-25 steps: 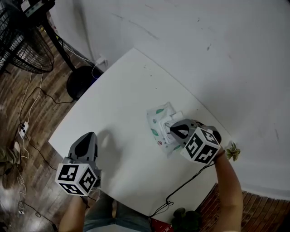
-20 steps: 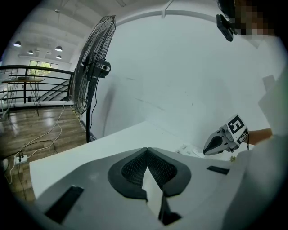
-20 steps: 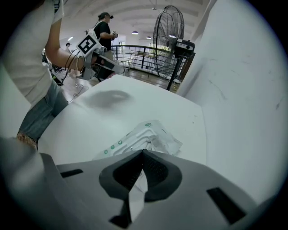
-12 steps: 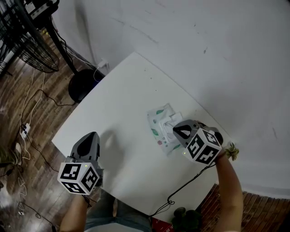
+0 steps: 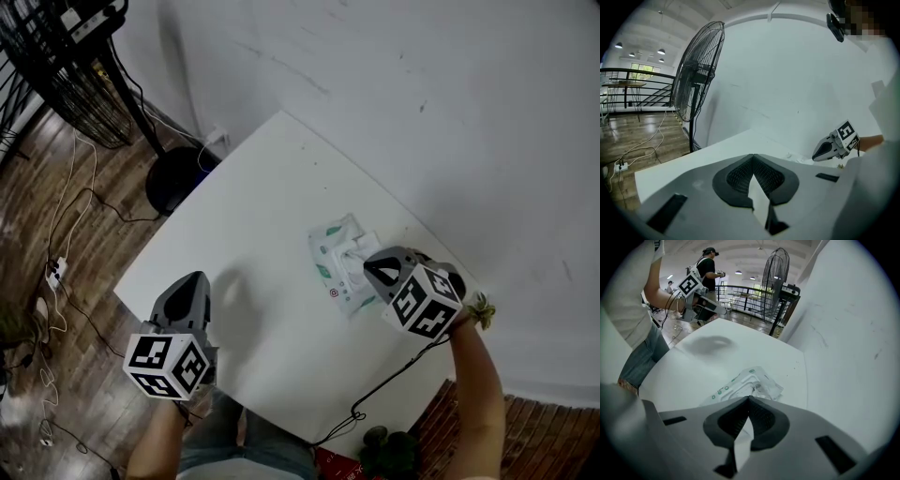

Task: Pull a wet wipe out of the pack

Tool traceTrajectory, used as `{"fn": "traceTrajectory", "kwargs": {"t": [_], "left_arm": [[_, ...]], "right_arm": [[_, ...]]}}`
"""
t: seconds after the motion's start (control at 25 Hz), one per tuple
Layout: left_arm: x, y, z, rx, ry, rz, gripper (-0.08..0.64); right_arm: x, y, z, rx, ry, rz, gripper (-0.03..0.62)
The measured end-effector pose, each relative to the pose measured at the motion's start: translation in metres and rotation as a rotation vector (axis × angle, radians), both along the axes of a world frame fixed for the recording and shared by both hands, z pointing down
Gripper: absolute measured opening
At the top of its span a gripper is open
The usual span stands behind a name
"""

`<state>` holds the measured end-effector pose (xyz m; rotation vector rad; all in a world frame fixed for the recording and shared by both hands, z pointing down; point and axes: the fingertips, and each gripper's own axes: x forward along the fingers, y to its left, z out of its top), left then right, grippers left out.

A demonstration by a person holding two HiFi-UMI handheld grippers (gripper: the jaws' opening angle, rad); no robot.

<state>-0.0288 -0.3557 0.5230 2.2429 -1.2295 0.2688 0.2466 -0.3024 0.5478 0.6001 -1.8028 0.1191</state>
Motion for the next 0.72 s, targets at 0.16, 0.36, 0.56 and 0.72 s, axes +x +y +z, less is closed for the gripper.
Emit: {"fn": "traceTrajectory", "kwargs": {"t": [0.16,0.36,0.56,0.72], "left_arm": [[0.001,0.001,-0.003,0.007,0.005,0.008,0.011],[0.002,0.001,-0.006,0.009,0.008,0.015,0.011],[0.002,0.001,-0.010,0.013,0.013,0.017,0.011],[0.005,-0.001,-0.013,0.017,0.019,0.021,0.011]], "right_arm": [[0.001,0.002,-0.003,0.005,0.007,0.008,0.002],[0.002,0.003,-0.007,0.011,0.012,0.014,0.002],[0.004,0.004,-0.013,0.021,0.016,0.024,0.002],[0.006,0.006,-0.016,0.026,0.020,0.029,0.002]]}}
